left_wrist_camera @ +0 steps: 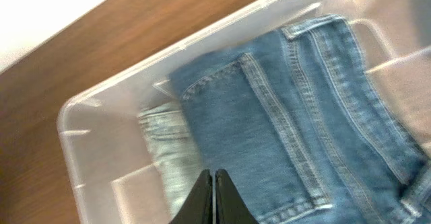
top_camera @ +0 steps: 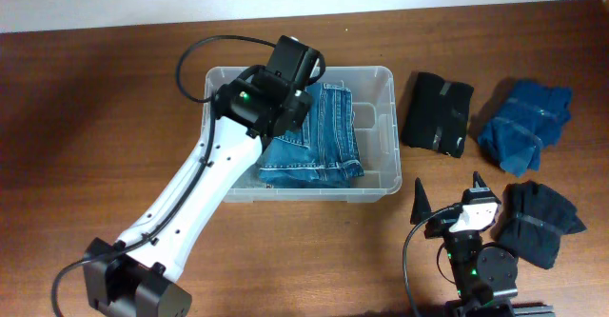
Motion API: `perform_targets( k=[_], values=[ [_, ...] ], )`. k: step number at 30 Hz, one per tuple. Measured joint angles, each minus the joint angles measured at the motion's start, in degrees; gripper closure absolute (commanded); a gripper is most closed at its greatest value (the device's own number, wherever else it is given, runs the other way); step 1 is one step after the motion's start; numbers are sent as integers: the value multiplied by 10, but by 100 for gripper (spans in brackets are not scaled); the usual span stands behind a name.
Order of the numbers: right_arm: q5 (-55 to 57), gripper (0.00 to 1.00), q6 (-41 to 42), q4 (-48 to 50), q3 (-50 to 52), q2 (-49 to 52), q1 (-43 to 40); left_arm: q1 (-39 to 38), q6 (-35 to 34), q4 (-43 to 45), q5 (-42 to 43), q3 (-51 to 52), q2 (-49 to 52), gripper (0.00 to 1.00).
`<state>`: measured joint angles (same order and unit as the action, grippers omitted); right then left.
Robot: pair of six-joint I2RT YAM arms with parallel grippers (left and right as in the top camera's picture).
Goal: Pack container
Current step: 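Lower the dark-blue jeans into the box beside the light-blue jeans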
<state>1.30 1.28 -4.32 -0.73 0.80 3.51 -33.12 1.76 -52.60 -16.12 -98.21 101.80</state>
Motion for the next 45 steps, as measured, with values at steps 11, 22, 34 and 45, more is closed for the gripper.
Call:
perform_targets(
  k=[11, 22, 34, 45],
  values=[
    [0, 2, 0, 0, 0, 0, 0, -1, 0, -68, 31, 0, 137, 98],
    [0, 2, 0, 0, 0, 0, 0, -6, -7, -127, -40, -30, 207, 99],
    [0, 2, 0, 0, 0, 0, 0, -5, -47, -246, 25, -132, 149, 92],
    [0, 1, 0, 0, 0, 0, 0, -5, -49, -208, 89, 16, 149, 99]
  ],
)
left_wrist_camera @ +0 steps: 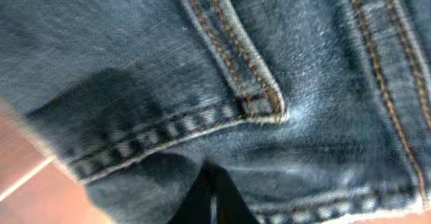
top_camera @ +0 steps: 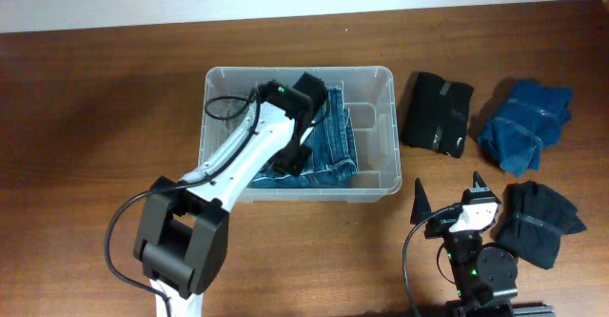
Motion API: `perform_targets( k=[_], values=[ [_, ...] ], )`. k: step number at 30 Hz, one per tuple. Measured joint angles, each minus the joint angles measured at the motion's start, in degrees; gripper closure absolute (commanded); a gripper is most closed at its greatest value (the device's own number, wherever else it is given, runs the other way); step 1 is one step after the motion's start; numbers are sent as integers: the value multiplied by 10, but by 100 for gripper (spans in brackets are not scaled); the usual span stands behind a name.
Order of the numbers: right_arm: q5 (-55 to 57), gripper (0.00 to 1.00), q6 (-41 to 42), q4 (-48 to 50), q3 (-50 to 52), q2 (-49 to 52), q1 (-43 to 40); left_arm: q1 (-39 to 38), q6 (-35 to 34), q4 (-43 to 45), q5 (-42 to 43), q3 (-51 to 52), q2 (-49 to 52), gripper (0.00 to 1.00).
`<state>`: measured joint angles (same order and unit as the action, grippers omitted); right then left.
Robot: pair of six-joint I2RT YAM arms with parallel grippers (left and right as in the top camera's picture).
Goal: Pack container
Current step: 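Lower the dark-blue jeans into the box beside the light-blue jeans, then open the left gripper and withdraw it to the left side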
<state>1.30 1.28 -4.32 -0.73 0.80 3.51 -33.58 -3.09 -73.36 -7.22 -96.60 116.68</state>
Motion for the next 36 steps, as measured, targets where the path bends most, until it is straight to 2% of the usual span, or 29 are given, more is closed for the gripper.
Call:
perform_targets(
  k=[6, 11, 14, 16, 17, 18, 20, 21, 25, 27, 36],
  values=[
    [0, 2, 0, 0, 0, 0, 0, 0, -2, 14, 1, 18, -5, 99],
    [0, 1, 0, 0, 0, 0, 0, 12, -2, -38, 12, -77, -4, 95],
    [0, 1, 0, 0, 0, 0, 0, 42, -2, -43, 15, -153, -17, 94],
    [0, 1, 0, 0, 0, 0, 0, 81, -5, -42, 15, -189, -38, 91],
    [0, 2, 0, 0, 0, 0, 0, 106, -10, -39, 15, -200, -52, 87],
    [0, 2, 0, 0, 0, 0, 0, 130, -14, -37, 15, -206, -64, 70],
    [0, 2, 0, 0, 0, 0, 0, 198, -26, -34, 15, -213, -86, 46],
    [0, 2, 0, 0, 0, 0, 0, 228, -33, -34, 14, -213, -92, 39],
    [0, 2, 0, 0, 0, 0, 0, 357, -56, -28, 16, -213, -94, 33],
    [0, 2, 0, 0, 0, 0, 0, 405, -60, -27, 25, -213, -94, 1],
    [0, 2, 0, 0, 0, 0, 0, 465, -64, -27, 39, -213, -94, 1]
  ],
)
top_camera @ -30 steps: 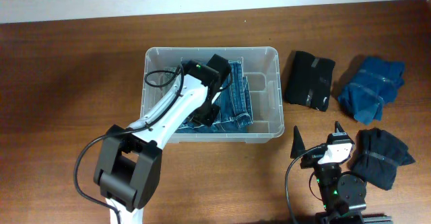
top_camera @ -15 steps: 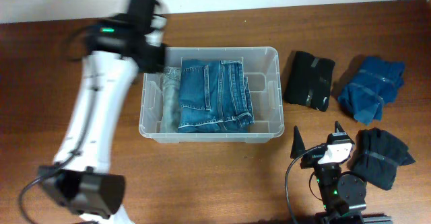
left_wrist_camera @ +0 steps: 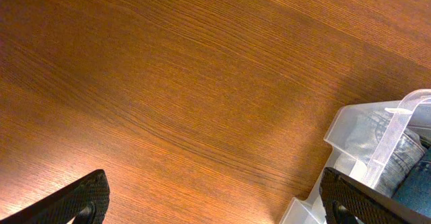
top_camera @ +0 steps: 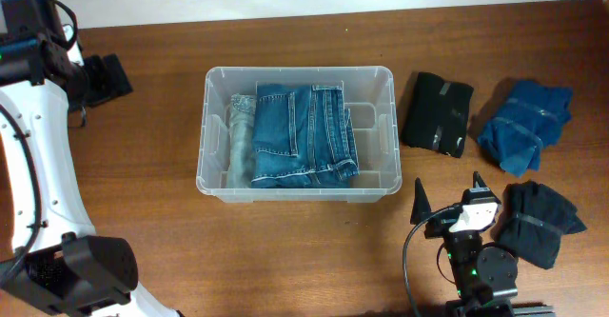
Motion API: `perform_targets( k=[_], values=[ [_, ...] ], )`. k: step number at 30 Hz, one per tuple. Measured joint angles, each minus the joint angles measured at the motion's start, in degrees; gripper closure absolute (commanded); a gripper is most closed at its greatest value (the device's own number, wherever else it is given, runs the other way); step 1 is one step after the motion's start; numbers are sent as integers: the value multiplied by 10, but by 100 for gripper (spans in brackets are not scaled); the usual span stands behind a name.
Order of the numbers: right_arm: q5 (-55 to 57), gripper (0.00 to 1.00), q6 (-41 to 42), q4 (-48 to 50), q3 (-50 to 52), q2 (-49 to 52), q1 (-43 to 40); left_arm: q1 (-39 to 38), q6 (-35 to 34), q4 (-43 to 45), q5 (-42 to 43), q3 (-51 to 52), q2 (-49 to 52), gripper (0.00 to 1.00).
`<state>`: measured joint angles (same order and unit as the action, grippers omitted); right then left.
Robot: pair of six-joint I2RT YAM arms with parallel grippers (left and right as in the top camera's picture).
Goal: Pack container
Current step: 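Open the left gripper and withdraw it to the left side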
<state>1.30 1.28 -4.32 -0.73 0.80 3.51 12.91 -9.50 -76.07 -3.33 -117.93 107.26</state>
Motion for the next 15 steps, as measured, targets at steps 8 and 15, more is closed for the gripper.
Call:
perform_targets(
  k=[8, 15],
  values=[
    [-2, 1, 5, 13, 1, 0, 0, -1, 0, 0, 2, 0, 0, 1],
    [-46, 2, 29, -6, -68, 11, 0, -1, 0, 0, 2, 0, 0, 1]
  ],
)
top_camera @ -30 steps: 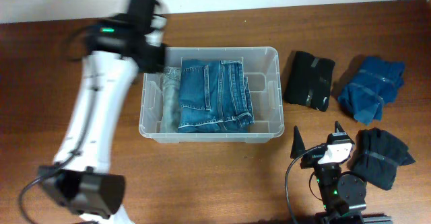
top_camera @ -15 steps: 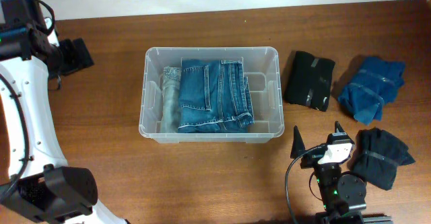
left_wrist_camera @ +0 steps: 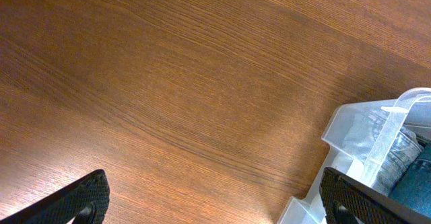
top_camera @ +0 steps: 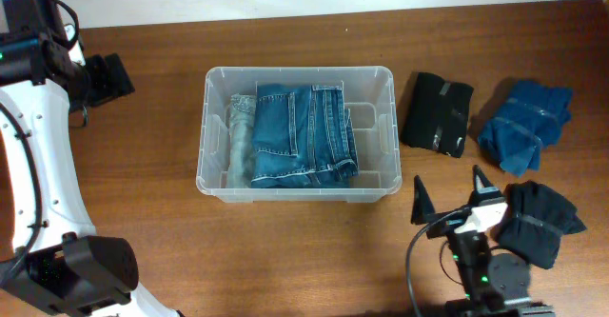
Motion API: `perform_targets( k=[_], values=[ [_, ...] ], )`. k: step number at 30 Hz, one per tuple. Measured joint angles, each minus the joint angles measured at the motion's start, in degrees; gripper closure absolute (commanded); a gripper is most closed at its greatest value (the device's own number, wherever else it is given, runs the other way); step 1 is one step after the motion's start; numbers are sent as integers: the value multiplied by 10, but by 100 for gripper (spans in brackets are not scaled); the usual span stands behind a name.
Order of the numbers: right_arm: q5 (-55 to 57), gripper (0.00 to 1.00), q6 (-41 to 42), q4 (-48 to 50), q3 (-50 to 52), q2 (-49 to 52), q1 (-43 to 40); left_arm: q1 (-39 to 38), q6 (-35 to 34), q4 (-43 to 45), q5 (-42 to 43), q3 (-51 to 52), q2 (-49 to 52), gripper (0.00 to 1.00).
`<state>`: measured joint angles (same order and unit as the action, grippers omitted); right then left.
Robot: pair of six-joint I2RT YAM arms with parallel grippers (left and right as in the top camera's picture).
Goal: Pack container
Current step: 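Open the left gripper and withdraw it to the left side, then move the right gripper to the black taped bundle and grasp it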
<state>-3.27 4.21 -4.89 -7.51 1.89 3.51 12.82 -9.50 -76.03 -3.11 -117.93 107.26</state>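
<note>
A clear plastic container (top_camera: 296,70) stands mid-table. Inside it lie folded blue jeans (top_camera: 306,136) and, at their left, a folded light-wash pair (top_camera: 240,138). My left gripper (top_camera: 105,77) is far off to the left of the container, over bare wood. In the left wrist view the left gripper (left_wrist_camera: 225,200) is wide open and holds nothing, with the container's corner (left_wrist_camera: 350,126) at the right edge. My right gripper (top_camera: 449,193) stands open at the front right, next to a black folded garment (top_camera: 542,224).
To the right of the container lie another black folded garment (top_camera: 438,114) and a dark blue folded garment (top_camera: 524,124). The wooden table (top_camera: 143,212) runs to a pale wall at the back.
The right gripper has shifted slightly at the front right, still open. The left arm has barely moved and its jaws stay wide open. The clothes and container are unchanged.
My left gripper was shut above the jeans in the container. Then it was low on the blue jeans, still shut. After that the arm was at the table's far left with open jaws, the jeans lying flat beside the light pair, as now.
</note>
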Motion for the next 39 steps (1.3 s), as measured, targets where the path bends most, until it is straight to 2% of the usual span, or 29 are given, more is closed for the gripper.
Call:
perform_targets(
  k=[5, 11, 13, 18, 26, 27, 29, 30, 37, 39],
  values=[
    [36, 1, 5, -110, -219, 115, 0, 0, 0, 0, 2, 0, 0, 1],
    [54, 1, 1, -271, -532, 425, -1, 0, 0, 0, 4, 0, 0, 0],
    [55, 2, -3, -382, -640, 531, -9, 0, 0, 0, 3, 0, 0, 1],
    [72, 2, -4, -535, -835, 715, -22, 0, 0, 0, 4, 0, 0, 1],
    [95, 1, -4, -567, -862, 805, -30, 0, 0, 0, 4, 0, 0, 1],
    [95, 3, -4, -567, -862, 811, -37, 0, 0, 0, 4, 0, 0, 1],
    [95, 18, -6, -568, -863, 828, -65, 0, 0, 0, 4, 0, 0, 1],
    [95, 20, -3, -570, -863, 842, -84, 0, 0, 0, 4, 0, 0, 1],
    [44, 18, -2, -574, -868, 966, -132, 0, 0, 0, 4, 0, 0, 1],
    [34, 15, 2, -573, -868, 1005, -136, 0, 0, 0, 4, 0, 0, 1]
  ],
)
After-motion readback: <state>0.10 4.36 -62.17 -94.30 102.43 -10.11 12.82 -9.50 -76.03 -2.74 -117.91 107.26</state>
